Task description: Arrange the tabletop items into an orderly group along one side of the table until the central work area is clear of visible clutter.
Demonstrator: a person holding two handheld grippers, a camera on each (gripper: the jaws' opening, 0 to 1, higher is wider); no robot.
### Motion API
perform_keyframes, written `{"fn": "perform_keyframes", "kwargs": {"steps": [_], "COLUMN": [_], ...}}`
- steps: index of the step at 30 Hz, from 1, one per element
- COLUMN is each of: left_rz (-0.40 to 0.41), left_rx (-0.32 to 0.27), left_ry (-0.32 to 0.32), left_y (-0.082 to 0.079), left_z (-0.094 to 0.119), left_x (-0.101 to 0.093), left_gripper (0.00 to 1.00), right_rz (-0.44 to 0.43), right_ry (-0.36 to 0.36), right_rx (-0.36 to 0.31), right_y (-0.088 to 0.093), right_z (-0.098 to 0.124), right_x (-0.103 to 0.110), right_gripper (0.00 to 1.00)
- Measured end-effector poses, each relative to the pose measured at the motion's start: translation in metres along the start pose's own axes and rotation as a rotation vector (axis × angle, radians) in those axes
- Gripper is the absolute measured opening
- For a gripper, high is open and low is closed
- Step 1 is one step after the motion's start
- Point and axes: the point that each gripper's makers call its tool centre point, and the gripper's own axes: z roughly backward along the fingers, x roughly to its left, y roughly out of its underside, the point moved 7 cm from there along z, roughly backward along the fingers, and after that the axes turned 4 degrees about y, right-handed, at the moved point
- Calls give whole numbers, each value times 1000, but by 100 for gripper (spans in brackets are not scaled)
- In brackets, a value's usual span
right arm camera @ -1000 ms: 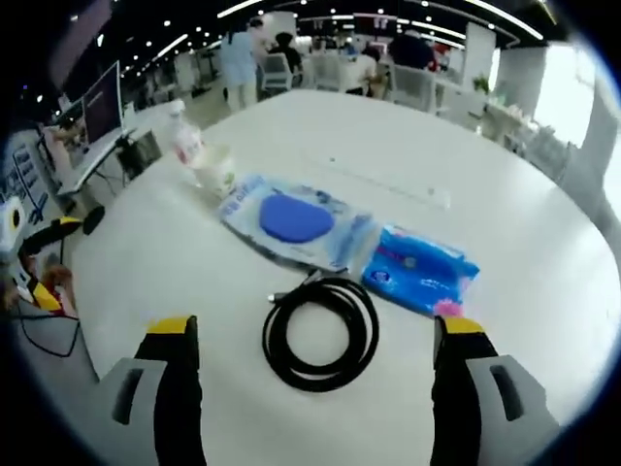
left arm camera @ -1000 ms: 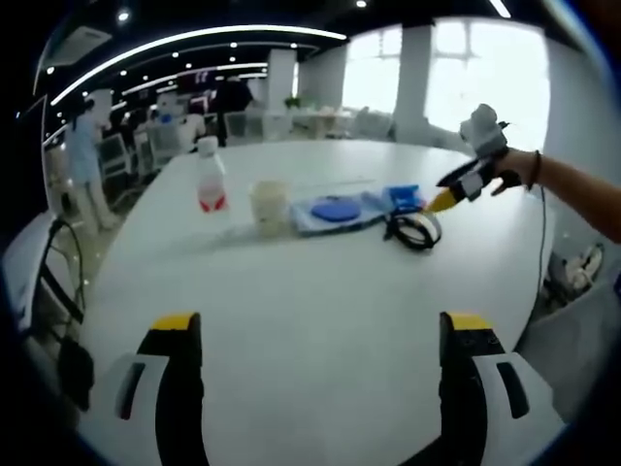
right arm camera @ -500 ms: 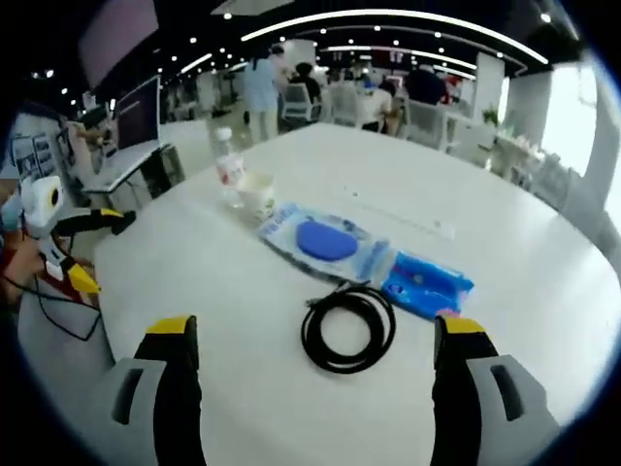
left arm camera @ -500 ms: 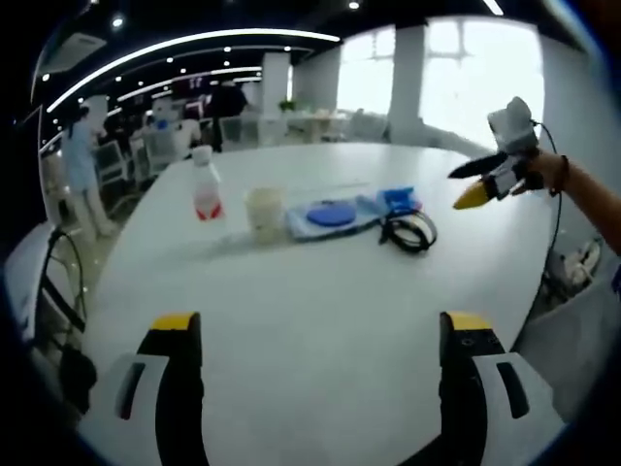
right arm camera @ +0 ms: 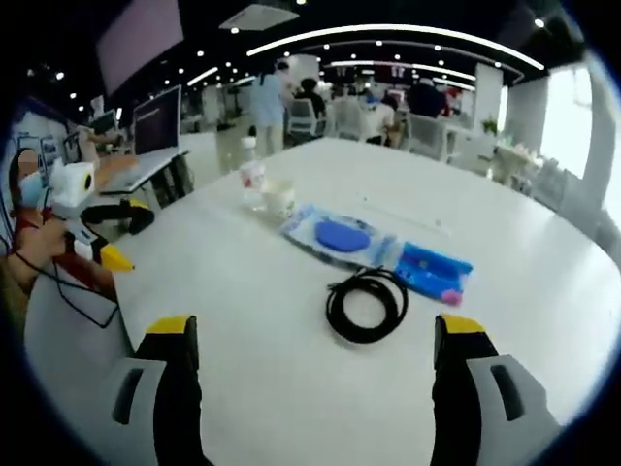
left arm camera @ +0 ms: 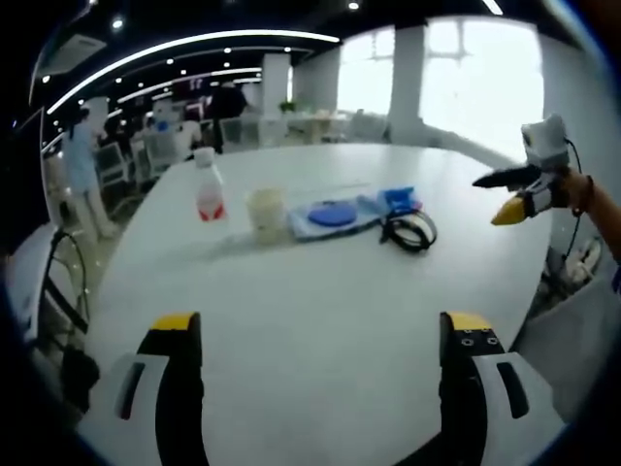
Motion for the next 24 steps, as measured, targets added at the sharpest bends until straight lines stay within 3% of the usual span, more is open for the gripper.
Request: {"fn": "perform_keyframes", "kwargs": {"steps": [15,24], "left_rz": [-15,-13], "left_rx": [6,18], "left_ry": [3,2], "left_y": [5,9], "left_z": [5,5], "left_x": [-3,-3], "left_gripper": [99,99], "right_rz": [-61,-73], "right_ry": [47,46], "right_rx": [-28,-37], "right_y": [35,37], "right_z": [22,24], "right_x": [13,13], "right_gripper": [99,99]}}
